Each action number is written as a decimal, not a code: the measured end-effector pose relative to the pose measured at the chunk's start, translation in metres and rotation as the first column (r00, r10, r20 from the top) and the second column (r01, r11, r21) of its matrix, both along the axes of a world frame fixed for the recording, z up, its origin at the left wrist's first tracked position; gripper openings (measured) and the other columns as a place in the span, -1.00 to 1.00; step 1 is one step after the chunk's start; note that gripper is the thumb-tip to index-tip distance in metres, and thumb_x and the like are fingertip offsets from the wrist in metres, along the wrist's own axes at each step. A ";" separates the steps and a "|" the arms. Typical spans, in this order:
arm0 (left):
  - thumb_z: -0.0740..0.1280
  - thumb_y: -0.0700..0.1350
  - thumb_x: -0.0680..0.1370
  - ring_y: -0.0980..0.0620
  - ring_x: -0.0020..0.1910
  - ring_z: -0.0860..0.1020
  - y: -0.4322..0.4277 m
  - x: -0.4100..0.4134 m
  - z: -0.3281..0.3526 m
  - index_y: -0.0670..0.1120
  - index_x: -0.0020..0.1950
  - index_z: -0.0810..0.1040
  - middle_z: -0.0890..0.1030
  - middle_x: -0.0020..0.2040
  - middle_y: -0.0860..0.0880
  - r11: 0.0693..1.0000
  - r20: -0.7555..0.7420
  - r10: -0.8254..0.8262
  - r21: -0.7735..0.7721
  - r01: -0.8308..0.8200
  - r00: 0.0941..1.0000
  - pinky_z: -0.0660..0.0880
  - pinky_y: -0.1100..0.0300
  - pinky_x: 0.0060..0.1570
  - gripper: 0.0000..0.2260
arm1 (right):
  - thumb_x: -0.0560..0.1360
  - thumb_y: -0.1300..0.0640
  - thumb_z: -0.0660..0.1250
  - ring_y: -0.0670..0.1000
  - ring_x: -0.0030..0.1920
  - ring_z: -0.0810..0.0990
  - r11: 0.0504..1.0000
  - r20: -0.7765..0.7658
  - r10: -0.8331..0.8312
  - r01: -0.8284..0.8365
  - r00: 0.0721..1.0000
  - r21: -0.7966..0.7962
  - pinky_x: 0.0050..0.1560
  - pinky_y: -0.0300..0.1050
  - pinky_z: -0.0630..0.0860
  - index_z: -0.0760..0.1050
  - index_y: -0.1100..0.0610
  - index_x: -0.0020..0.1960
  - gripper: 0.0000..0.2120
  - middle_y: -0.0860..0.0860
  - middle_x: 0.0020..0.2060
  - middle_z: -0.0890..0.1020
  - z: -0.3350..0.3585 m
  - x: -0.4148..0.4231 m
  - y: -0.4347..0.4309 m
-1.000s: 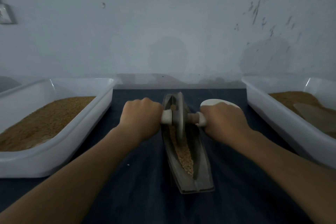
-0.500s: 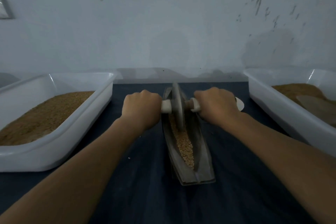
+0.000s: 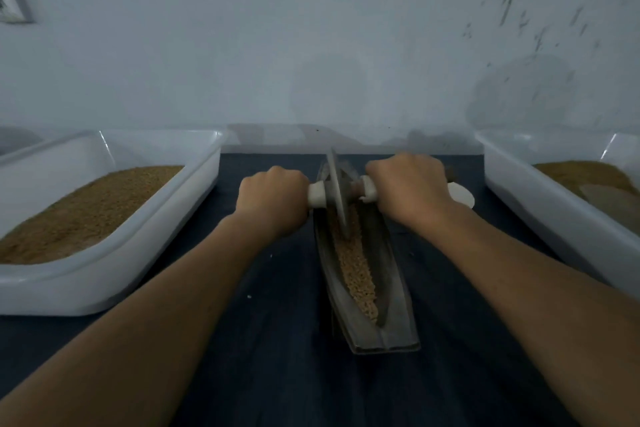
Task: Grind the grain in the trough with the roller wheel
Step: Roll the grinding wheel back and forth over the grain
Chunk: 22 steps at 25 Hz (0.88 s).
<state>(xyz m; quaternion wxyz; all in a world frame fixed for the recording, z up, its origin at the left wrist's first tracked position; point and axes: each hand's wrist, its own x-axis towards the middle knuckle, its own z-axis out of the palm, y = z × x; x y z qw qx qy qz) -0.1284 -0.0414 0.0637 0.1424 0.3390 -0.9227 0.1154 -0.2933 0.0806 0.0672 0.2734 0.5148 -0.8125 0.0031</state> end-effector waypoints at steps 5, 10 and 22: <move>0.34 0.05 0.48 0.07 -0.46 0.25 0.020 0.038 -0.009 0.08 -0.20 0.40 0.32 -0.35 0.09 0.981 0.009 -0.117 -0.155 0.117 0.993 0.19 0.17 -0.44 -0.85 | 0.46 -0.04 0.34 0.00 -0.35 0.45 0.997 -0.011 0.079 -0.079 0.997 -0.004 -0.47 -0.16 0.23 0.19 -0.09 -0.22 -0.70 -0.11 -0.33 0.42 -0.019 0.003 0.057; 0.40 0.08 0.43 0.11 -0.51 0.16 0.029 0.051 -0.013 0.12 -0.27 0.36 0.22 -0.41 0.11 0.960 0.023 -0.114 -0.255 0.116 0.993 0.07 0.23 -0.48 -0.77 | 0.40 -0.07 0.20 0.00 -0.48 0.28 0.982 -0.099 0.104 -0.118 0.990 -0.147 -0.44 -0.25 0.00 0.21 -0.10 -0.24 -0.83 -0.13 -0.45 0.31 -0.027 0.002 0.081; 0.57 0.04 0.17 0.12 -0.54 -0.02 0.044 0.067 0.004 0.09 -0.32 0.23 0.08 -0.46 0.11 0.909 0.002 -0.241 -0.351 0.226 0.971 -0.07 0.33 -0.45 -0.52 | 0.40 -0.20 0.13 -0.04 -0.54 0.27 0.973 -0.013 0.183 -0.183 0.983 -0.137 -0.44 -0.28 -0.02 0.16 -0.16 -0.23 -0.82 -0.18 -0.48 0.17 -0.025 0.010 0.113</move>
